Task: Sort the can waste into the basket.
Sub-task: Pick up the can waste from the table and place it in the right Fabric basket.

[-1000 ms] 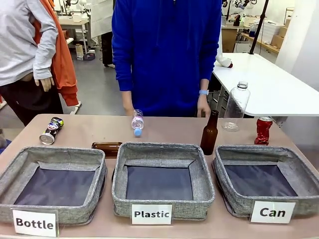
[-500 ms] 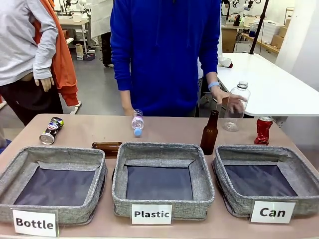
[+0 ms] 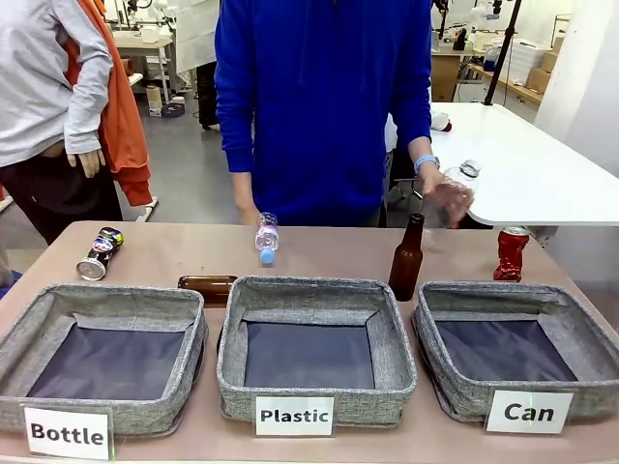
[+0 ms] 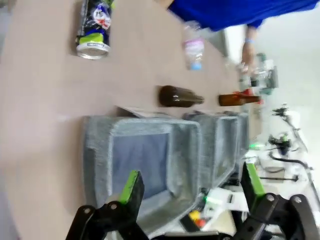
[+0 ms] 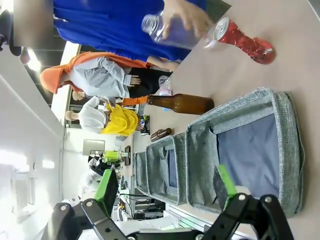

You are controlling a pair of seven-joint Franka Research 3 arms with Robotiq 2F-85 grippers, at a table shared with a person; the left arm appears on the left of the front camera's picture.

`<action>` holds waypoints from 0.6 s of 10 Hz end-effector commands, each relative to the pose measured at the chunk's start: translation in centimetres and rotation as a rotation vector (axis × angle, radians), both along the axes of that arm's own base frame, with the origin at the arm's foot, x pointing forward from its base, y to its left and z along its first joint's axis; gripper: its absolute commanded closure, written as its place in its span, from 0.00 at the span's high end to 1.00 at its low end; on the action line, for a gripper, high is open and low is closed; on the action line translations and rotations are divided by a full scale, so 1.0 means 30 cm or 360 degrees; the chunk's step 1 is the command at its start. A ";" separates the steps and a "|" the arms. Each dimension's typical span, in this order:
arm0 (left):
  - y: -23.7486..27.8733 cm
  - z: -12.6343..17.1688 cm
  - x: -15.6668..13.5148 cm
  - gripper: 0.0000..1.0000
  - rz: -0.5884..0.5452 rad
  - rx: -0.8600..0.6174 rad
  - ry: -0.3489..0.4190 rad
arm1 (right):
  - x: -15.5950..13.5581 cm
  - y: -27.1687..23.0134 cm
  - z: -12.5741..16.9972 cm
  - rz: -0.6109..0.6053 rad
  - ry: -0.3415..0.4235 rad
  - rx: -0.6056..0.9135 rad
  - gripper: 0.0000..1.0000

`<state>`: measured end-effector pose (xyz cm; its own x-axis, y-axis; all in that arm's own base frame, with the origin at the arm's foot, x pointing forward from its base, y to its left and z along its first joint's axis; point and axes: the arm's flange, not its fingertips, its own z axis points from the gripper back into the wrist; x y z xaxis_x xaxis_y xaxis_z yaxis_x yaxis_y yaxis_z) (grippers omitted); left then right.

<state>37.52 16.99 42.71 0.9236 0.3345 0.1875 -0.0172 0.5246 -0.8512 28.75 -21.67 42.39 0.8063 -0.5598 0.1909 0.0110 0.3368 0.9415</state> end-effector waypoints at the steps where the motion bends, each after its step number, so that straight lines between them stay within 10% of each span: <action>1: -0.078 0.073 0.159 1.00 -0.0205 0.0461 0.0159 | 0.004 -0.007 0.007 0.0002 -0.0019 0.0019 1.00; 4: -0.278 0.075 0.413 1.00 -0.0015 0.1065 0.0178 | 0.004 -0.007 0.007 0.0002 -0.0019 0.0019 1.00; 6: -0.396 0.099 0.461 1.00 0.0102 0.1060 0.0050 | 0.004 -0.007 0.007 0.0002 -0.0019 0.0019 1.00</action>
<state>51.86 5.24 45.38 0.9229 0.1619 0.3494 -0.0432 0.9451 -0.3239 28.75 -21.67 42.34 0.8071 -0.5594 0.1886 0.0130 0.3362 0.9417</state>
